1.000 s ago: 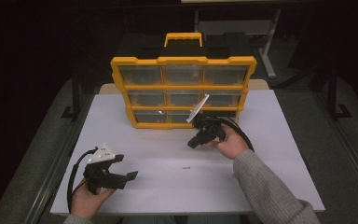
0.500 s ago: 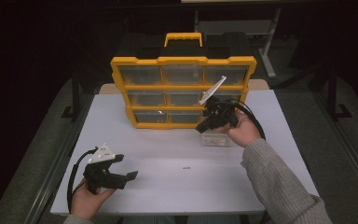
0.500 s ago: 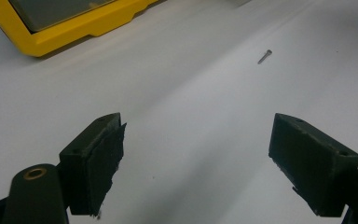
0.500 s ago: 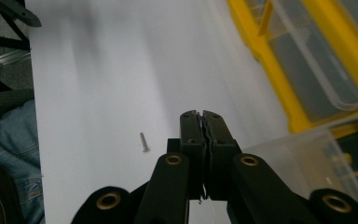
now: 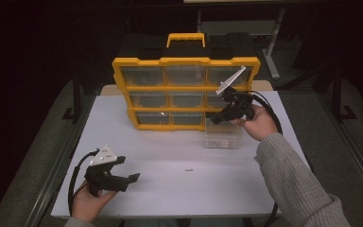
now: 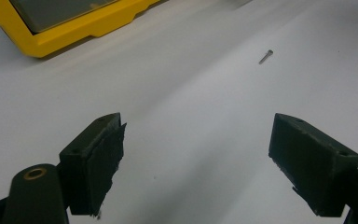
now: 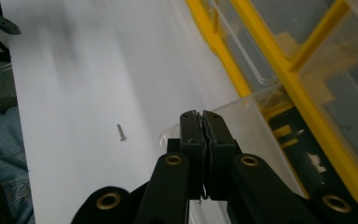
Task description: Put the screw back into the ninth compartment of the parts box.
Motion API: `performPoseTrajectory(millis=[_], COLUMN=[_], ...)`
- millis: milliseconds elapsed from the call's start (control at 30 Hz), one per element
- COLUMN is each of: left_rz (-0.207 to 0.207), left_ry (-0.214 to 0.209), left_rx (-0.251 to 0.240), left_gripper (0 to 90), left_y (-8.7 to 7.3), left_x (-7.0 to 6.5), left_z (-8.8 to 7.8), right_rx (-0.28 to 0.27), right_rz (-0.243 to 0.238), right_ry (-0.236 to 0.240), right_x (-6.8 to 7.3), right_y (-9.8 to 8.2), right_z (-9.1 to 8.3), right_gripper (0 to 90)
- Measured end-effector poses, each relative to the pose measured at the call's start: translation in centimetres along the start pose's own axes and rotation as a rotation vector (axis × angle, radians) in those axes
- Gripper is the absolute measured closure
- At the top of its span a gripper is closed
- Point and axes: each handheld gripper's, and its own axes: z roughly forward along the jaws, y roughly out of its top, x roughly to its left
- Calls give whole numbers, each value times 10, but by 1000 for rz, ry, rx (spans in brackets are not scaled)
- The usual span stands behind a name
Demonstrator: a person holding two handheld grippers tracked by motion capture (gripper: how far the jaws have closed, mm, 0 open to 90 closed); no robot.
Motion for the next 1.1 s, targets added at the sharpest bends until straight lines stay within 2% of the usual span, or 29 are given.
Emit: performPoseTrajectory(millis=[167, 233, 267, 367, 767, 1100], left_rz=[0, 0, 0, -2, 8, 0], left_ry=[1, 2, 2, 1, -2, -4], left_rx=[-1, -2, -4, -1, 9, 8], left_gripper=[175, 175, 175, 175, 175, 175], left_y=[0, 0, 0, 0, 0, 0], left_x=[0, 0, 0, 0, 0, -2], left_z=[0, 0, 0, 0, 1, 3], right_rx=[2, -2, -7, 9, 41, 53], right_rz=[36, 42, 30, 67, 112, 110], right_ry=[-26, -33, -40, -45, -50, -31], right_x=[-5, -9, -12, -15, -23, -25], right_y=[-5, -8, -9, -14, -35, -45], right_z=[-9, -11, -11, -11, 14, 33], right_gripper=[871, 870, 871, 870, 869, 861])
